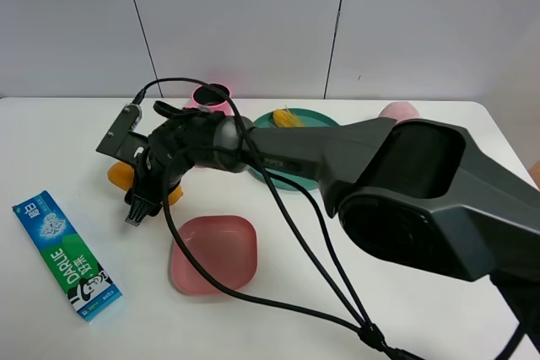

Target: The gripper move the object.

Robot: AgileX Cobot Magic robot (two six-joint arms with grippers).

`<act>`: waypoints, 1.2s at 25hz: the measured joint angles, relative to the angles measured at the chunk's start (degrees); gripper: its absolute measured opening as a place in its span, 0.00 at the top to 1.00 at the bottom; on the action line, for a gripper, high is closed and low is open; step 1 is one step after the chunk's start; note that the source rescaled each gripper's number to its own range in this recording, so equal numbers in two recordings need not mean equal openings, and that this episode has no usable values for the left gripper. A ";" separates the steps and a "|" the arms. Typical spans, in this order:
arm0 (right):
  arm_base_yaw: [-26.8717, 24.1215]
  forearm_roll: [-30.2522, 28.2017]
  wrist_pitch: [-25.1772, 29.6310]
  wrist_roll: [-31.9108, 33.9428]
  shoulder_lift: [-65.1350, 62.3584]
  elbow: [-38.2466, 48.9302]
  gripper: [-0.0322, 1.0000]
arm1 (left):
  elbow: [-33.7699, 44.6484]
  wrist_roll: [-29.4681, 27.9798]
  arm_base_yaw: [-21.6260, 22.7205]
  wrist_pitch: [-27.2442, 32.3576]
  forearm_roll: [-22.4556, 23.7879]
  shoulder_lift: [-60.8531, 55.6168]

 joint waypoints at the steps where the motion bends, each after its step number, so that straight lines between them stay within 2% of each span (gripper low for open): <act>1: 0.00 0.00 -0.59 0.00 0.53 0.00 0.97 | 0.00 0.00 0.00 0.00 0.00 0.00; 6: 0.00 0.00 -2.62 0.00 2.25 -0.05 0.97 | 0.00 0.00 0.00 0.00 0.00 0.00; 15: 0.00 0.00 -2.75 0.00 2.29 -0.05 0.95 | 0.00 0.00 0.00 0.00 0.00 0.00; 16: 0.00 0.00 -2.79 0.00 2.29 -0.05 0.86 | 0.00 0.00 0.00 0.00 0.00 0.00; 18: 0.00 0.00 -2.79 0.00 2.29 -0.05 0.49 | 0.00 0.00 0.00 0.00 0.00 0.00; 19: 0.00 0.00 -2.79 0.00 2.29 -0.05 0.35 | 0.00 0.00 0.00 0.00 0.00 0.00; 20: 0.00 0.00 -2.79 0.00 2.16 -0.05 0.21 | 0.00 0.00 0.00 0.00 0.00 0.00; 21: 0.00 0.00 -2.79 0.00 1.92 -0.05 0.12 | 0.00 0.00 0.00 0.00 0.00 0.00; 23: 0.00 0.00 -2.13 0.00 0.51 -0.05 0.05 | 0.00 0.00 0.00 0.00 0.00 0.00; 25: 0.20 0.00 -0.53 0.00 -2.96 0.00 0.01 | 0.00 0.00 0.00 0.00 0.00 0.00; 30: 0.76 0.00 4.34 3.97 -17.85 0.00 0.00 | 0.00 0.00 0.00 0.00 0.00 0.00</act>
